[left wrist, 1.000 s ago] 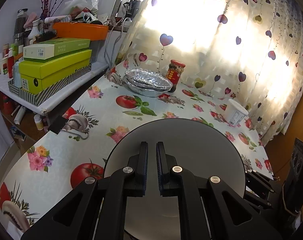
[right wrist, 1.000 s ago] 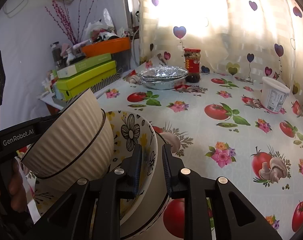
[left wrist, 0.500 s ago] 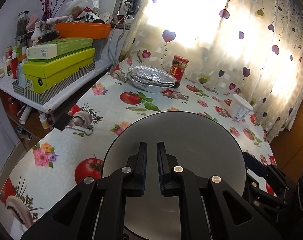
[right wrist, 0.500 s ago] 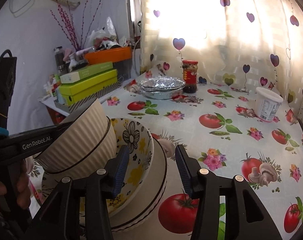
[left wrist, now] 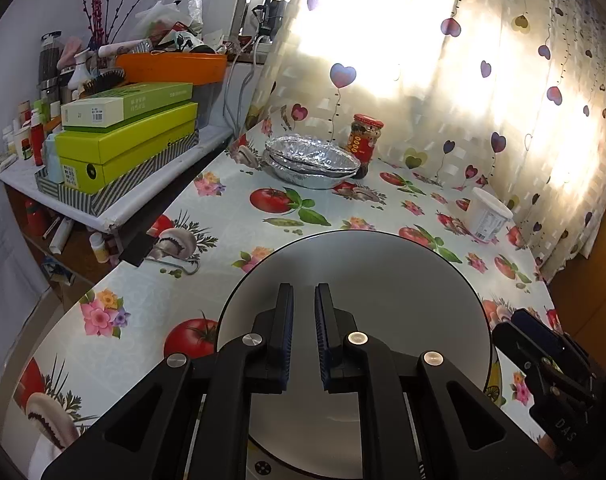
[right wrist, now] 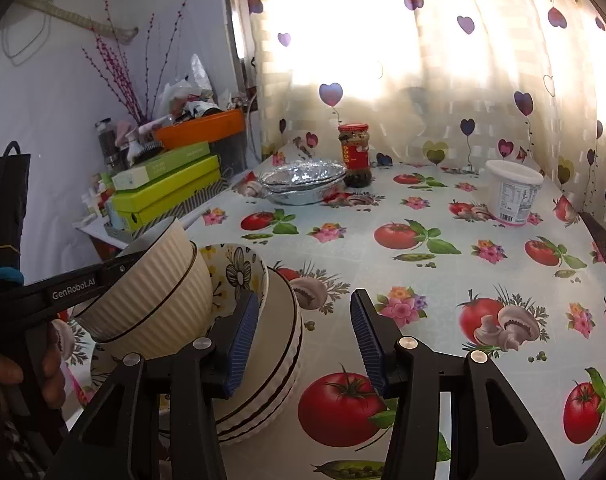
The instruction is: Organize plates and bowls
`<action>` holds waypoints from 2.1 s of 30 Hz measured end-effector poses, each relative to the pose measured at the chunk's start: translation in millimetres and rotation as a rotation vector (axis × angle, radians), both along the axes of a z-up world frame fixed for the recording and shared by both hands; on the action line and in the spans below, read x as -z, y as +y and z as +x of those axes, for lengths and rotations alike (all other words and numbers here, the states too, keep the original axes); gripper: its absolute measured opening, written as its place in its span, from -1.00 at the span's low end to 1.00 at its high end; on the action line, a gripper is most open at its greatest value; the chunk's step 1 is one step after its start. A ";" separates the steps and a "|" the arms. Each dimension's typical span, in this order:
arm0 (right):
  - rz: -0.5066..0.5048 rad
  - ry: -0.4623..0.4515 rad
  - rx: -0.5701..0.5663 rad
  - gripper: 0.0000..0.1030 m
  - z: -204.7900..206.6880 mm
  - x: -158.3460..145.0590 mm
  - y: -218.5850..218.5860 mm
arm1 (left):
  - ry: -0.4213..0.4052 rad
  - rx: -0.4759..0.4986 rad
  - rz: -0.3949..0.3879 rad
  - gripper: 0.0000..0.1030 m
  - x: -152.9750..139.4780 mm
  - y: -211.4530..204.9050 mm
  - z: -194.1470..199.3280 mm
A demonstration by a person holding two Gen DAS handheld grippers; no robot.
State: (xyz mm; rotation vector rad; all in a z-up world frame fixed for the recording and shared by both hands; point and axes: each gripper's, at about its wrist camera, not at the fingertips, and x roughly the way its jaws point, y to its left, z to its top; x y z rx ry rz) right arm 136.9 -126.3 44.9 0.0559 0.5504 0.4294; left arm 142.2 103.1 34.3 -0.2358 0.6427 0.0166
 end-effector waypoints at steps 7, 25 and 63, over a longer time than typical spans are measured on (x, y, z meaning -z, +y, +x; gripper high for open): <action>0.038 0.045 0.017 -0.65 4.4 7.0 -9.4 | 0.011 0.007 0.011 -0.78 -1.3 -2.3 1.3; 0.024 0.019 -0.083 -0.55 -4.9 -1.2 10.9 | 0.008 0.018 0.015 -0.28 -9.1 -1.7 -2.6; 0.011 0.007 -0.050 -0.05 -49.3 -14.0 5.5 | -0.021 -0.053 0.007 -0.17 -24.3 18.8 -87.2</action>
